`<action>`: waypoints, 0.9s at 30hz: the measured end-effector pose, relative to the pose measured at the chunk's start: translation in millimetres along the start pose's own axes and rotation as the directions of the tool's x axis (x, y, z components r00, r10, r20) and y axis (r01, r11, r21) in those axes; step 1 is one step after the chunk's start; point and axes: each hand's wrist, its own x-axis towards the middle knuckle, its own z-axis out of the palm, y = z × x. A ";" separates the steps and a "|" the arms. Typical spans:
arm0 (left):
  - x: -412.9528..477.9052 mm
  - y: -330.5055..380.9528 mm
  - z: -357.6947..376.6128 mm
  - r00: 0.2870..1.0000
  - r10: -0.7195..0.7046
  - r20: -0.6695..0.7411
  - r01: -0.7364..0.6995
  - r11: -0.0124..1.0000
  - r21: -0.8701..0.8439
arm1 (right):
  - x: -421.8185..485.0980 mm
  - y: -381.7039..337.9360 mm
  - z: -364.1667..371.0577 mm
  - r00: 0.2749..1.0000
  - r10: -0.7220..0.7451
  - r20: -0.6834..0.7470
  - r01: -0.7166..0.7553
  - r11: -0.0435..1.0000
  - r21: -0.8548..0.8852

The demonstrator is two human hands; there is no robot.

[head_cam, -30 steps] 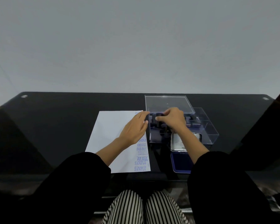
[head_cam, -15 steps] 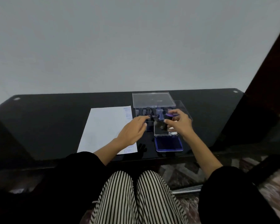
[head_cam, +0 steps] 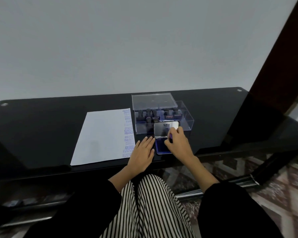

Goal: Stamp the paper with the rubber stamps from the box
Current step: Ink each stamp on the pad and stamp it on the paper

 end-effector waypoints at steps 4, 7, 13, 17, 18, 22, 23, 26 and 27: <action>-0.5 0.0 5.3 1.000 -0.007 -0.020 0.008 0.999 0.050 | 8.1 0.2 9.6 0.992 -0.098 -0.083 0.077 0.970 -0.233; -0.9 -0.9 7.4 1.000 -0.001 -0.023 0.003 0.997 0.081 | 16.4 -0.2 15.4 0.976 -0.167 -0.143 0.115 0.941 -0.318; -0.4 -1.1 9.3 0.999 -0.002 -0.039 0.006 0.994 0.110 | 20.6 -2.5 18.7 0.952 -0.182 -0.245 0.065 0.905 -0.421; -0.8 0.7 8.7 0.999 -0.003 -0.047 0.008 0.993 0.114 | 12.4 0.6 18.0 0.936 -0.197 -0.290 0.054 0.898 -0.437; -1.0 0.5 8.6 0.999 -0.002 -0.048 0.007 0.993 0.116 | 10.8 2.4 18.9 0.934 -0.203 -0.295 0.057 0.897 -0.439; -0.7 -0.2 9.3 0.999 -0.001 -0.054 0.007 0.994 0.110 | 1.6 11.9 18.8 0.911 -0.249 -0.330 0.067 0.876 -0.477; -0.9 -0.1 9.7 0.999 -0.001 -0.054 0.007 0.994 0.113 | -1.5 14.2 18.0 0.904 -0.263 -0.338 0.072 0.871 -0.486; -0.4 0.0 9.9 0.999 -0.004 -0.050 0.010 0.992 0.125 | -4.2 18.2 16.4 0.894 -0.289 -0.343 0.080 0.856 -0.512; -0.4 0.3 10.0 0.999 -0.004 -0.052 0.010 0.992 0.129 | -2.0 17.9 16.0 0.898 -0.284 -0.337 0.077 0.853 -0.516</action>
